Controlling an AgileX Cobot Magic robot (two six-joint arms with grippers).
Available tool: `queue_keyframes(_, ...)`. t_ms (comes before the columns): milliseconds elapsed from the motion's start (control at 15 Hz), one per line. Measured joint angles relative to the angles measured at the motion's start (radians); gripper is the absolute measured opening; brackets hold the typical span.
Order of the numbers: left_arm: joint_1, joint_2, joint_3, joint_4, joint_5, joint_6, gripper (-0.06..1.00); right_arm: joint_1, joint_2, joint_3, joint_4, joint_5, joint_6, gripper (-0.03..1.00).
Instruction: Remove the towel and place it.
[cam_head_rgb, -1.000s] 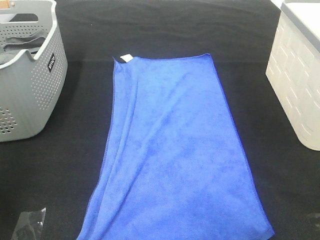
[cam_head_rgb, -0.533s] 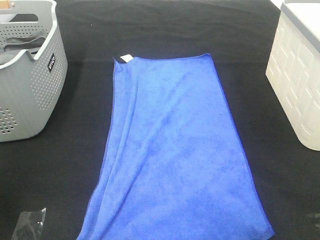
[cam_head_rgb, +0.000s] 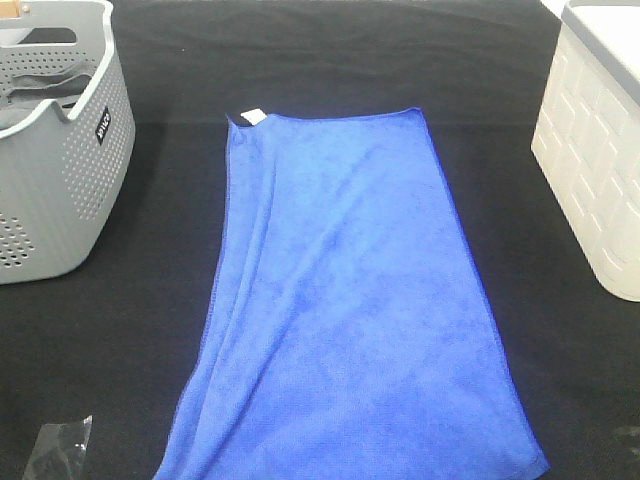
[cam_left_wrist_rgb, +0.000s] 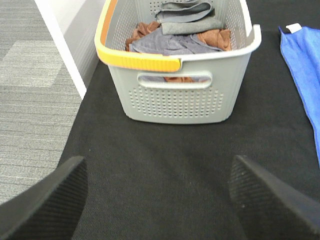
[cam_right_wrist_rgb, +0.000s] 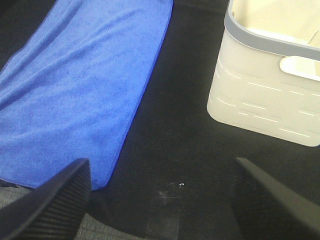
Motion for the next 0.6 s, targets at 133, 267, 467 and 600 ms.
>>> queue_keyframes(133,0.0,-0.091,0.038,-0.01,0.045,0.031,0.75,0.0,-0.101,0.049,0.0,-0.004,0.0,0.76)
queue_keyframes(267,-0.028,-0.173,0.06,-0.048,0.053,0.038,0.75,0.0,-0.12,0.071,-0.001,-0.011,-0.006,0.76)
queue_keyframes(467,-0.112,-0.179,0.074,-0.085,0.051,0.04,0.75,0.0,-0.12,0.071,-0.01,-0.058,-0.025,0.76)
queue_keyframes(600,-0.151,-0.18,0.115,-0.053,0.051,0.023,0.75,0.0,-0.12,0.107,-0.018,-0.066,-0.026,0.76)
